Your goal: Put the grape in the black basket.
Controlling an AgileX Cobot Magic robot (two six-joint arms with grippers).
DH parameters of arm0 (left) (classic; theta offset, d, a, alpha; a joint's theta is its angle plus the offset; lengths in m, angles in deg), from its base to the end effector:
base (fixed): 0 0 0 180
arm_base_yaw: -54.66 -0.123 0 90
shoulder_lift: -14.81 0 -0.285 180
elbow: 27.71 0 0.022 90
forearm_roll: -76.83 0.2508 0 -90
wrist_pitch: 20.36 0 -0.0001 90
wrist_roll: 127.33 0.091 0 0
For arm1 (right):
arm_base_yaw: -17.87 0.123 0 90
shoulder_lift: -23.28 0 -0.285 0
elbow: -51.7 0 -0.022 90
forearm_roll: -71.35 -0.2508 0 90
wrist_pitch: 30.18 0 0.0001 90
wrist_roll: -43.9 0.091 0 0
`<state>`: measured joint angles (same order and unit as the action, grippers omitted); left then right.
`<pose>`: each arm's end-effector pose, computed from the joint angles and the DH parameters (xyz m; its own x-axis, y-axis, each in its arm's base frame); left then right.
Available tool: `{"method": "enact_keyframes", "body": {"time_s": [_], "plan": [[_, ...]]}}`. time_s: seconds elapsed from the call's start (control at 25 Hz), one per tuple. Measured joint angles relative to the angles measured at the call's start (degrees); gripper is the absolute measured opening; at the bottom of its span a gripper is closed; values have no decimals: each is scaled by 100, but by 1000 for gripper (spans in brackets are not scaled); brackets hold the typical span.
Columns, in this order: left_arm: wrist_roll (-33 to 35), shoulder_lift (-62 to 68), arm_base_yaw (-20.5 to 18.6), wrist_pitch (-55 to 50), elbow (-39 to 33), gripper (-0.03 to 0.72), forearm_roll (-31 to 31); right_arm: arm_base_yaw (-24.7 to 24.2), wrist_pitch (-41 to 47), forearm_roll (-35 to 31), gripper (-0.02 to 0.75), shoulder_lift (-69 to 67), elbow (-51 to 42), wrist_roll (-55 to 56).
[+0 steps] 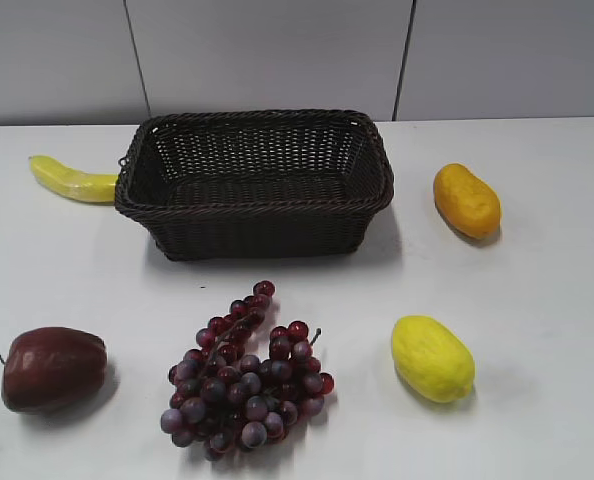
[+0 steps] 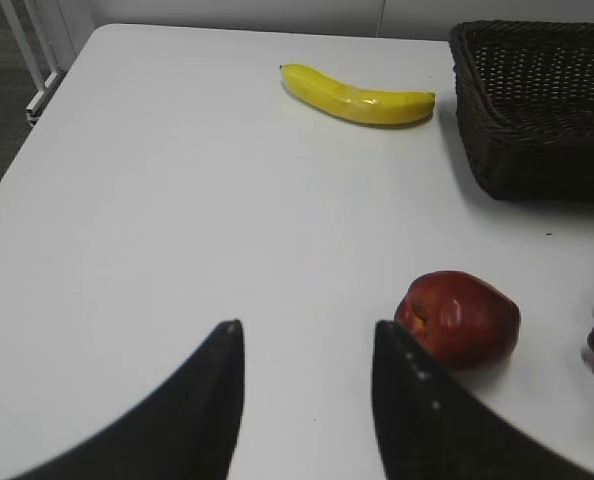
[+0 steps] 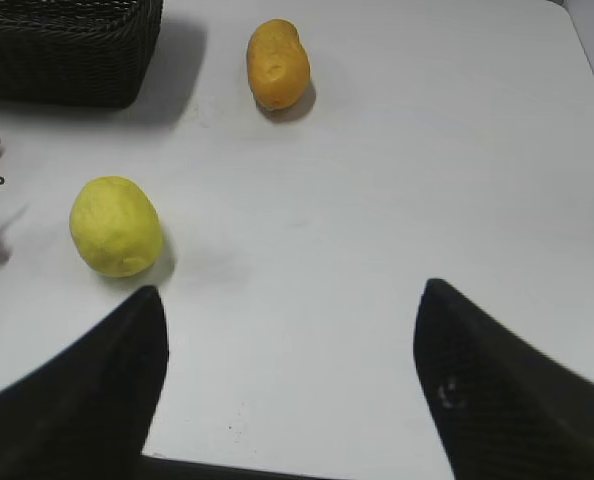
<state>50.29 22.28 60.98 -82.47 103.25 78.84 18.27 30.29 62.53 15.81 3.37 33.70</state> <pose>-0.0054 0.0034 0.2732 -0.4778 0.0277 -0.8780 0.0710 0.9975 -0.0072 -0.0066 0.0121 0.2796 -0.4229 -0.1036 -0.9003 -0.1707 0.9848 -0.0331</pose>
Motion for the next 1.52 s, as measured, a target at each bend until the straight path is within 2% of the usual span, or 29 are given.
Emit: {"method": "enact_keyframes", "body": {"time_s": [1.16,1.32,1.52], "plan": [[0,0,0,0,0,364,-2,0,-73,-24,585,0,13,14],[0,0,0,0,0,364,-2,0,-607,-94,585,0,106,21],[0,0,0,0,0,364,-2,0,-1451,-618,585,-55,112,21]]}}
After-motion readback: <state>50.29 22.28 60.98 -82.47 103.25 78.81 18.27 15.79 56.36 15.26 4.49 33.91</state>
